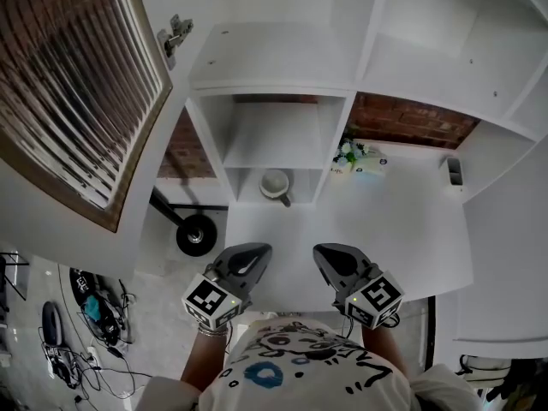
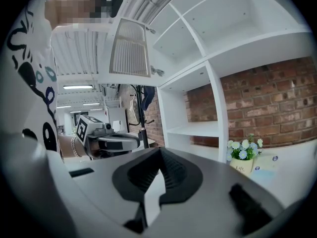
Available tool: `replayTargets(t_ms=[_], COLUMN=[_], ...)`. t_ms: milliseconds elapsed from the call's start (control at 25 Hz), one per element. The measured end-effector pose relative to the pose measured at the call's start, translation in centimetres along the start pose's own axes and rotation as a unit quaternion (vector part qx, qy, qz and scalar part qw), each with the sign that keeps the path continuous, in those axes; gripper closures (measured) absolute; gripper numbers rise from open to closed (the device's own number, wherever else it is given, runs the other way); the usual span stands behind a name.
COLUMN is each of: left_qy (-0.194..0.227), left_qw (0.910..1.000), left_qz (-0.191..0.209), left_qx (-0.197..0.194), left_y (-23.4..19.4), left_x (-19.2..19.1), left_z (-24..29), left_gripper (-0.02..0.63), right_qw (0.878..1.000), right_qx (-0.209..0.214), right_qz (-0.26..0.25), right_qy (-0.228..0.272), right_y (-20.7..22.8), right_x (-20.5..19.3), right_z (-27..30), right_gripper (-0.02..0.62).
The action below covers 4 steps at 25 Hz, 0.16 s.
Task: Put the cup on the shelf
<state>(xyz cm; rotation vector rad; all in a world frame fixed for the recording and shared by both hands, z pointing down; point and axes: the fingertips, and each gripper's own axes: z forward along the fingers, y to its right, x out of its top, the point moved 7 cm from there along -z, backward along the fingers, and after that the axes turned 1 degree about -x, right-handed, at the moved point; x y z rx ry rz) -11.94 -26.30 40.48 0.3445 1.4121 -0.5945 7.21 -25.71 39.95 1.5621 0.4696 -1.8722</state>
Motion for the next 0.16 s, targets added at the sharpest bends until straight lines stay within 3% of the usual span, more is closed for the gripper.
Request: replayTargets(t_ms=[160], left_qy=[0.0], left_qw=[1.0], left_qz=[-0.002], left_qx=[-0.003], left_y=[0.06], left_x=[0.02], left_z=[0.28], left_gripper=[0.591], right_qw=[1.0], right_qx=[0.0], right_qz=[0.003], right_qy=[-0.002], right_y=[0.06], right_x=[-0.14], right_z=[-0.05], right_gripper=[0.571])
